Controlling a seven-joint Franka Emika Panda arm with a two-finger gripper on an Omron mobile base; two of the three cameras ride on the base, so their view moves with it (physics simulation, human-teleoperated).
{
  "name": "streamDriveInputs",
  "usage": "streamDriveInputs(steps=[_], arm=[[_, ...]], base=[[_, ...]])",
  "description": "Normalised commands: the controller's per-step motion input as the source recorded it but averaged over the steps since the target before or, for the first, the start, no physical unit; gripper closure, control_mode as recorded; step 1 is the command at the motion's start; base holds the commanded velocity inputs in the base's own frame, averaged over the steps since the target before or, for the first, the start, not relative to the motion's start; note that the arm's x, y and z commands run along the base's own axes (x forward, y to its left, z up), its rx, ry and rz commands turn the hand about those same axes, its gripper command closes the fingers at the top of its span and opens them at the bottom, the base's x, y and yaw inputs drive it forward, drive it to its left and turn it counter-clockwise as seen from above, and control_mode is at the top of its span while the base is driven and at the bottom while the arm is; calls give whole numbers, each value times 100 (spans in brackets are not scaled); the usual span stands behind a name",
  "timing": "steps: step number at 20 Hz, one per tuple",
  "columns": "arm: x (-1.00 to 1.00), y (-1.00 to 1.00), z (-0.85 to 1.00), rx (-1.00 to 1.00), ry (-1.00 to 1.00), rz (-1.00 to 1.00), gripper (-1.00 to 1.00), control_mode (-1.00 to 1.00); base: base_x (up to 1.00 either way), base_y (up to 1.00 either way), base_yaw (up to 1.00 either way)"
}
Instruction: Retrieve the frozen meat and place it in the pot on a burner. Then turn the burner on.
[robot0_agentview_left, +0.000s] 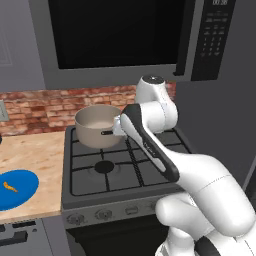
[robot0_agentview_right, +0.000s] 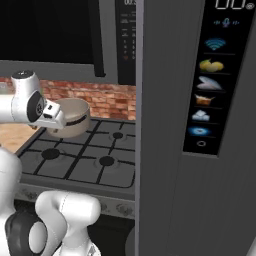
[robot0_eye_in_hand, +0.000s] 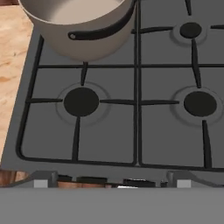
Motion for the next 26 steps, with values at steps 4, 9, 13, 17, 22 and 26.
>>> streamDriveInputs(steps=[4, 9, 13, 17, 22, 26], arm=[[-11, 92, -7, 0, 2, 1, -100, -100], [-9, 93, -1, 0, 3, 6, -100, -100], [0, 100, 0, 0, 0, 19, -100, -100], [0, 100, -5, 0, 1, 22, -100, -100], [0, 100, -3, 0, 0, 22, -100, -100], [0, 100, -9, 0, 0, 20, -100, -100]], base=[[0, 0, 0], [0, 0, 0], [0, 0, 0], [0, 0, 0], [0, 0, 0], [0, 0, 0]])
